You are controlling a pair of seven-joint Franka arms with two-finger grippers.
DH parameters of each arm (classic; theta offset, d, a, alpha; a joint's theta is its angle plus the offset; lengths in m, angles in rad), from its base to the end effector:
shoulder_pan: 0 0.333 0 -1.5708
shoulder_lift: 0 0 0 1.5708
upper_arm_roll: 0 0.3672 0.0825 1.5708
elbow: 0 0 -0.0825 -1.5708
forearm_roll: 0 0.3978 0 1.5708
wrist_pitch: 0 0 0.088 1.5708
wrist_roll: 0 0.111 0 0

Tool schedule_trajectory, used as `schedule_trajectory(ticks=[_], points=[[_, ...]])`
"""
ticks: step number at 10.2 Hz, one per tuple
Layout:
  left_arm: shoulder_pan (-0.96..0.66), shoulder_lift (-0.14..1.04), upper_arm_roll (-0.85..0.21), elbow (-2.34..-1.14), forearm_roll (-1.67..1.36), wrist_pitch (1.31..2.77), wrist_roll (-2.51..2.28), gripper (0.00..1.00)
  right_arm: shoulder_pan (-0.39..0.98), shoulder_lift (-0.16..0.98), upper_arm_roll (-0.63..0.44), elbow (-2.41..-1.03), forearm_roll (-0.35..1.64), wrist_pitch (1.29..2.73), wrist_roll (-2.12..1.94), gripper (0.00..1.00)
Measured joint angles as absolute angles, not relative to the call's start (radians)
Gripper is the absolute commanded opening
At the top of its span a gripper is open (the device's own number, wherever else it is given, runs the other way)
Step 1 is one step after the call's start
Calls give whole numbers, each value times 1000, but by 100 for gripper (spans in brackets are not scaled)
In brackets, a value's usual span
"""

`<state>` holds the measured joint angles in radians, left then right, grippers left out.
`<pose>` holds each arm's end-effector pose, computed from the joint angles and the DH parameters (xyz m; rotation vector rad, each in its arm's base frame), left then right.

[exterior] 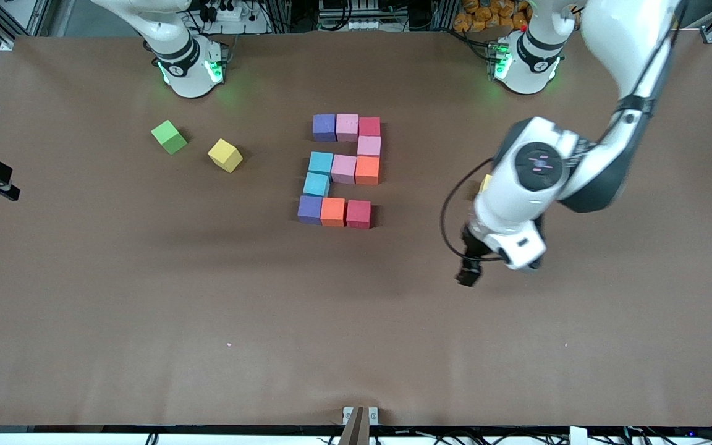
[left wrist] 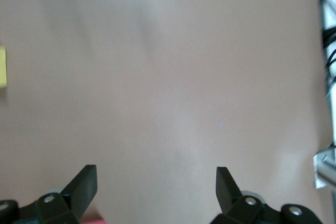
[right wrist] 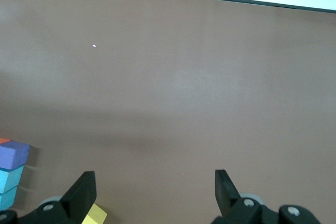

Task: Form number 2 with 11 blocks
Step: 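Release the pink cube and raise the left gripper away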

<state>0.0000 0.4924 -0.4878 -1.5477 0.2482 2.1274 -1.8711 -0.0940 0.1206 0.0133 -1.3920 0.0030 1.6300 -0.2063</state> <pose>0.6783 -0.2768 0.4408 2.3605 1.8571 0.0855 0.6168 -0.0502 0.6932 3.1179 0.1958 0.1827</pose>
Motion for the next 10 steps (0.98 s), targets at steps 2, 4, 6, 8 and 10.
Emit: schedule_trajectory(ticks=[2,4,6,8,10], points=[[67,475,-488,-1538,248,2107,-1783,100,-48,121,23,-1392,-70,1623,-208,100],[129,446,-490,-1528,248,2057,-1666,100,-13,121,25,-1392,-91,1619,-203,100],[164,403,-493,-1523,241,1917,-1540,100,-16,122,20,-1393,-92,1596,-204,100],[205,355,-494,-1523,208,1795,-1382,100,-18,124,19,-1394,-79,1555,-203,100],[199,289,-410,-1526,135,1710,-1180,100,-41,126,17,-1396,-49,1515,-203,100]])
